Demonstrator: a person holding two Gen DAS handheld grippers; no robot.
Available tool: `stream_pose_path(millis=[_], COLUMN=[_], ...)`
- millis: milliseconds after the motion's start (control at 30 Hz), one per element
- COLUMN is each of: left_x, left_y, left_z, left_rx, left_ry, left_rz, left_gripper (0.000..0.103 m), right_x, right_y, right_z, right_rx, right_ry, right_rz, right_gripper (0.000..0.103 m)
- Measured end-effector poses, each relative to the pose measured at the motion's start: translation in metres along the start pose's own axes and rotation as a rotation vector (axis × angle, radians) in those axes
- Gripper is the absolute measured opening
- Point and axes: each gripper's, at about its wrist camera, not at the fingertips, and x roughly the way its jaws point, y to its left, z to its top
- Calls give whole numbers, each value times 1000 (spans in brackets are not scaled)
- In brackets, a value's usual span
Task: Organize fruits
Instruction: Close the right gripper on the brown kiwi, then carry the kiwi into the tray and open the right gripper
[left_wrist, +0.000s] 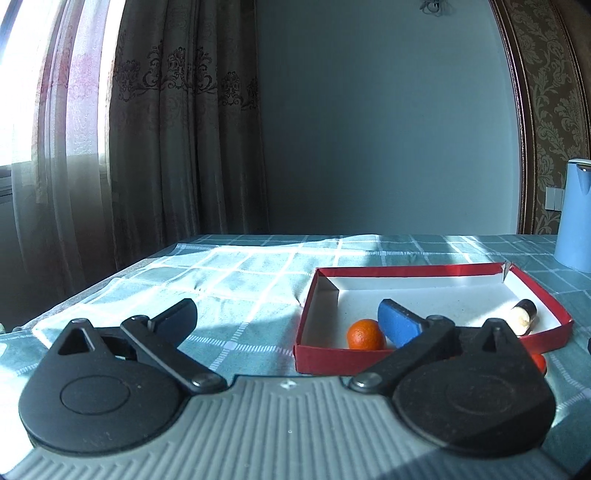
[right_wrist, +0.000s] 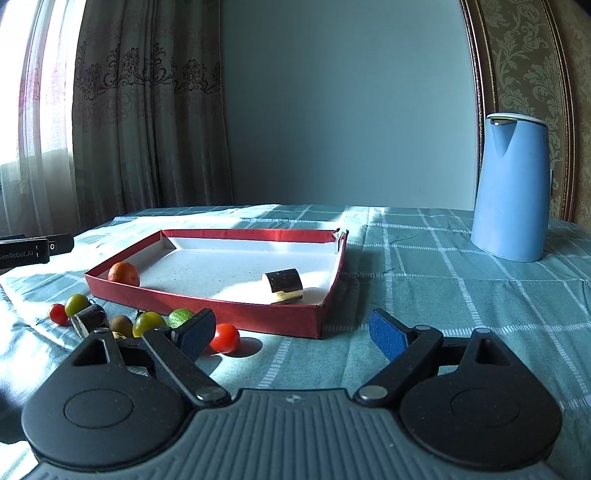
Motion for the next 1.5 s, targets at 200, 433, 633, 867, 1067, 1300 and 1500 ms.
stream_pose_path(millis=[200,433,633,867,1067,1300,1500], left_x=[5,7,6,7,7,11,10], left_y=[25,38,38,38,37,30,23], left_z=[-9,-12,-12,-11,-11,-10,-11], left_rx=[-82,-151,-158,-158,-155,-118,-80], left_ry=[22,48,46,47,49,68,67], left_rz=[-2,-26,-28,-28,-25,-26,-16], left_gripper=[103,103,103,103,103,103,103], right_x=[7,31,39,54,51,36,82], right_y=[63,105,120,125,123,93,65], right_z=[5,-3,-4,-6,-5,36,49], right_rx=[-120,-194,-225,-218,-210,-148,-113], right_ry=[40,132,172,244,232,63,115], right_rz=[178,244,264,249,258,198,116], right_gripper=[70,43,38,31,27,27,27])
